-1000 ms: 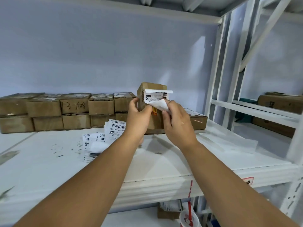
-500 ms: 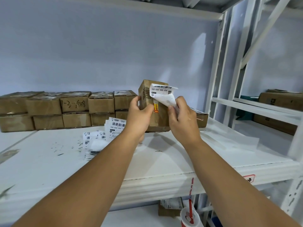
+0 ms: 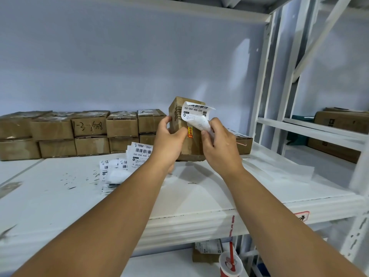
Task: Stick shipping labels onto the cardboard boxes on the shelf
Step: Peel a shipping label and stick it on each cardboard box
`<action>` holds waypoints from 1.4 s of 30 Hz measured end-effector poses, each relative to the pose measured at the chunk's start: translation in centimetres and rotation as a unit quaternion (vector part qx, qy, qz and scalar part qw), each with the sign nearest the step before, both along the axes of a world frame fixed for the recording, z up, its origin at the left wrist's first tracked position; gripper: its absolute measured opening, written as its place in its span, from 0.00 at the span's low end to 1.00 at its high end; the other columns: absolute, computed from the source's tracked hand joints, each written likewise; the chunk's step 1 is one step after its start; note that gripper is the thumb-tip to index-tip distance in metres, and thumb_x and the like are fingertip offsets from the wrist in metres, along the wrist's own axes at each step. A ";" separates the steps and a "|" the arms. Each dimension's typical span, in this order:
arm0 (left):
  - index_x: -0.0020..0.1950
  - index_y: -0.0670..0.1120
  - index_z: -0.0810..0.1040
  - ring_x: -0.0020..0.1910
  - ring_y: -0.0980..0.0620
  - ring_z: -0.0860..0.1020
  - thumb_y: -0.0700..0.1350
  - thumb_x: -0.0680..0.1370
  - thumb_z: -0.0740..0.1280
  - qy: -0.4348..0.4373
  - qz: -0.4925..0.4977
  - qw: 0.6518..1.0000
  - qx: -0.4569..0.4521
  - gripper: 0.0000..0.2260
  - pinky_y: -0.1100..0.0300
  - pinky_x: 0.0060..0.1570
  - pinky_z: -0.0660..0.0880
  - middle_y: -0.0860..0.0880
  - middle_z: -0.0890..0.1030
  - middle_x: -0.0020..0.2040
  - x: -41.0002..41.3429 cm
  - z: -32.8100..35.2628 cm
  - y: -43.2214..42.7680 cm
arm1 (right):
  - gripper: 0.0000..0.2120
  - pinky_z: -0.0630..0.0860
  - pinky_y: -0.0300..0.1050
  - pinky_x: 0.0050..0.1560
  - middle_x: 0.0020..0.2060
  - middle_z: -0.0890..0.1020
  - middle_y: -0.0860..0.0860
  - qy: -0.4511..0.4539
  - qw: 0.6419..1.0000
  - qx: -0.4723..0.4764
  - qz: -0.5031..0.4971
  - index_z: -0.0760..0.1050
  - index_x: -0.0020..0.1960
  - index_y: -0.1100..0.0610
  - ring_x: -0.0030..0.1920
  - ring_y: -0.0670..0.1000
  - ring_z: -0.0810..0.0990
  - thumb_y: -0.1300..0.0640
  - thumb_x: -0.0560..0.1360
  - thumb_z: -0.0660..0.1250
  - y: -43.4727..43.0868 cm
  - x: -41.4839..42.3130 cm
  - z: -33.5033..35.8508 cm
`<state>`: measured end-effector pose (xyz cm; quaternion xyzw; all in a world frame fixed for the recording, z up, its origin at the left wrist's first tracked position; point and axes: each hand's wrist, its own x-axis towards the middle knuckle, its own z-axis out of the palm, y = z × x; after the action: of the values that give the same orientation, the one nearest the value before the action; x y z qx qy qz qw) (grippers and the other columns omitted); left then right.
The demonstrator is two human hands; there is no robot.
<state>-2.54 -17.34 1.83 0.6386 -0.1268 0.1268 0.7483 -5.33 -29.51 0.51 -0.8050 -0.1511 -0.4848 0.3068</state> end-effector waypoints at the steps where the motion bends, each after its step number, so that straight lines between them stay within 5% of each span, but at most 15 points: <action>1: 0.63 0.55 0.68 0.51 0.50 0.81 0.40 0.74 0.65 -0.001 0.001 1.000 -0.001 0.20 0.46 0.57 0.76 0.55 0.81 0.47 0.0 0.0 0.0 | 0.02 0.56 0.41 0.38 0.37 0.70 0.51 0.000 1.000 -0.002 0.000 0.67 0.47 0.61 0.38 0.52 0.65 0.64 0.77 0.61 0.0 0.0 0.0; 19: 0.69 0.53 0.63 0.52 0.54 0.79 0.44 0.74 0.69 0.001 0.002 1.000 0.013 0.26 0.52 0.59 0.75 0.56 0.80 0.49 0.2 -0.1 0.1 | 0.07 0.58 0.37 0.41 0.42 0.79 0.56 -0.011 0.999 -0.025 -0.019 0.73 0.51 0.63 0.44 0.56 0.74 0.62 0.74 0.61 -0.1 0.8 -0.4; 26: 0.67 0.53 0.64 0.52 0.53 0.80 0.41 0.74 0.67 -0.001 -0.001 1.000 0.006 0.25 0.51 0.58 0.76 0.54 0.80 0.51 0.2 -0.1 0.2 | 0.15 0.63 0.31 0.53 0.52 0.82 0.57 0.006 0.999 -0.030 -0.017 0.77 0.57 0.63 0.54 0.57 0.77 0.61 0.72 0.62 -0.1 0.9 -0.6; 31: 0.66 0.54 0.63 0.50 0.56 0.79 0.40 0.74 0.67 -0.010 -0.008 1.000 0.005 0.24 0.54 0.56 0.76 0.56 0.79 0.48 0.1 0.0 0.2 | 0.18 0.55 0.28 0.65 0.64 0.77 0.56 0.041 0.999 -0.028 -0.012 0.76 0.63 0.61 0.66 0.55 0.72 0.65 0.74 0.64 -0.2 0.8 -0.6; 38: 0.69 0.51 0.62 0.51 0.56 0.79 0.41 0.74 0.69 -0.002 -0.010 1.000 -0.005 0.27 0.60 0.50 0.74 0.55 0.79 0.50 0.2 0.0 0.3 | 0.19 0.57 0.30 0.64 0.63 0.77 0.53 0.045 0.998 -0.047 -0.008 0.79 0.60 0.56 0.65 0.53 0.72 0.60 0.70 0.61 -0.1 0.7 -0.5; 42: 0.69 0.52 0.62 0.52 0.53 0.79 0.40 0.74 0.68 0.005 -0.012 1.000 -0.017 0.26 0.55 0.54 0.76 0.52 0.80 0.51 0.2 0.0 0.2 | 0.20 0.56 0.32 0.66 0.66 0.75 0.50 0.070 0.996 -0.048 -0.006 0.77 0.62 0.54 0.67 0.51 0.69 0.63 0.71 0.65 -0.1 0.7 -0.5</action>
<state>-2.30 -17.09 1.82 0.6247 -0.1284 0.1164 0.7614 -4.66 -29.64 0.01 -0.8516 -0.1475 -0.4216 0.2744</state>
